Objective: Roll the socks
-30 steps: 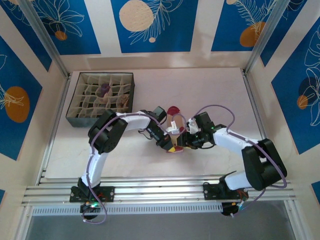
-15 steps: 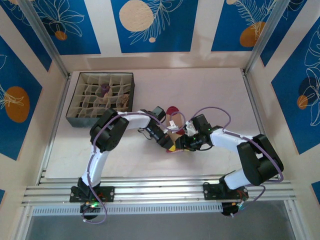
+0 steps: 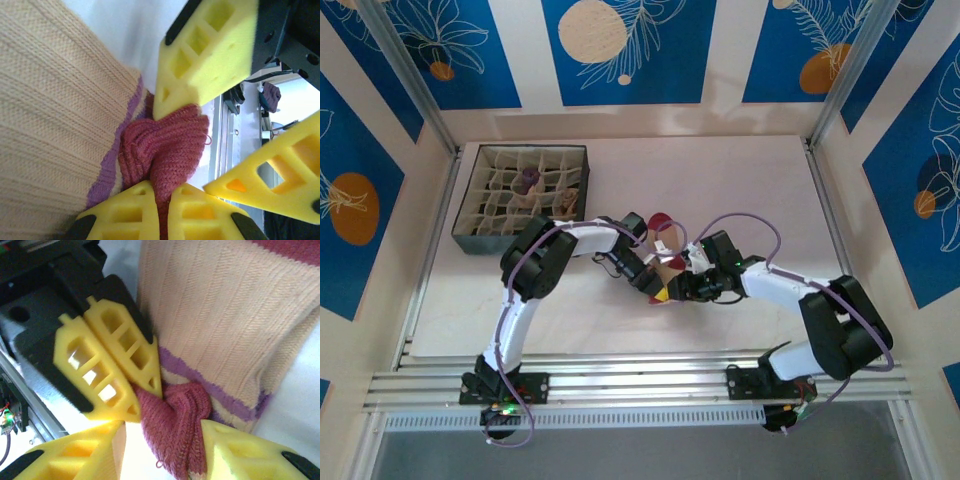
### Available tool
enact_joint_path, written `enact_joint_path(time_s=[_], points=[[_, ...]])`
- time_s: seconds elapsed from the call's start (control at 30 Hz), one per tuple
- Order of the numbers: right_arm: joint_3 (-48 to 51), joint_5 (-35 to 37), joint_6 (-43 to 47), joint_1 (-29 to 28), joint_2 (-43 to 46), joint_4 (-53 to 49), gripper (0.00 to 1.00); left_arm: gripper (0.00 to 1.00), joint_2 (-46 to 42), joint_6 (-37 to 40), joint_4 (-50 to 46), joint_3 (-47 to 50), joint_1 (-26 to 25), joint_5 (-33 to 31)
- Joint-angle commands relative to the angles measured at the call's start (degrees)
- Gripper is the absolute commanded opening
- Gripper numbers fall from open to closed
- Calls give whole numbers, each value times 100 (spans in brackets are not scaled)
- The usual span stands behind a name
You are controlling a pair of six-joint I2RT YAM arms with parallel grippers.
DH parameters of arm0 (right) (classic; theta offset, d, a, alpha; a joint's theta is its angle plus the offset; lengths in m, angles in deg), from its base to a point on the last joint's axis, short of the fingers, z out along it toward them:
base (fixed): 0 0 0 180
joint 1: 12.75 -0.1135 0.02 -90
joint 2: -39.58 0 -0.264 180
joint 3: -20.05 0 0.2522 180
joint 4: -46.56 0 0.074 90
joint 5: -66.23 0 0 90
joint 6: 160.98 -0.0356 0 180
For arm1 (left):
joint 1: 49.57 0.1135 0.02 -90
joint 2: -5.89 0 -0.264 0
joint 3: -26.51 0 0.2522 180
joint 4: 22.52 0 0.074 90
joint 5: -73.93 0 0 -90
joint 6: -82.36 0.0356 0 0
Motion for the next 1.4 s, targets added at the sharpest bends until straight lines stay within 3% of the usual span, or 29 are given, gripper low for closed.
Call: enact_joint_path(time_s=[0.0, 0.13, 0.37, 0.43, 0.53, 0.6, 0.83, 1.0, 1.17, 1.37], points=[[62, -366, 170, -83, 130, -21, 42, 2, 231, -10, 18, -171, 136, -40], [85, -397, 167, -125, 134, -37, 42, 2, 218, 15, 17, -149, 179, -5], [-130, 433, 8, -250, -192, -468, 42, 2, 126, 64, 6, -78, 234, 44], [-256, 613, -56, -291, -384, -582, 35, 2, 102, 80, 75, -22, 235, 47], [-438, 681, -170, -286, -621, -694, 12, 3, -50, 17, 450, 233, 233, -13], [-547, 517, -299, -215, -749, -765, 1, 8, -268, -10, 899, 552, 234, -200], [-785, -558, -462, 248, -1263, -1232, 0, 28, -1828, 89, 4066, 2538, 238, -636], [-1194, -804, -123, 322, -1726, -1876, 0, 36, -2819, 74, 6362, 3746, 230, -903], [-1510, -991, -4, 330, -1882, -2240, 0, 40, -3635, 1163, 7193, 4578, 39, -1881], [-1724, -1169, 158, 397, -1939, -2659, 0, 37, -4153, 2853, 6444, 4818, -588, -3423]])
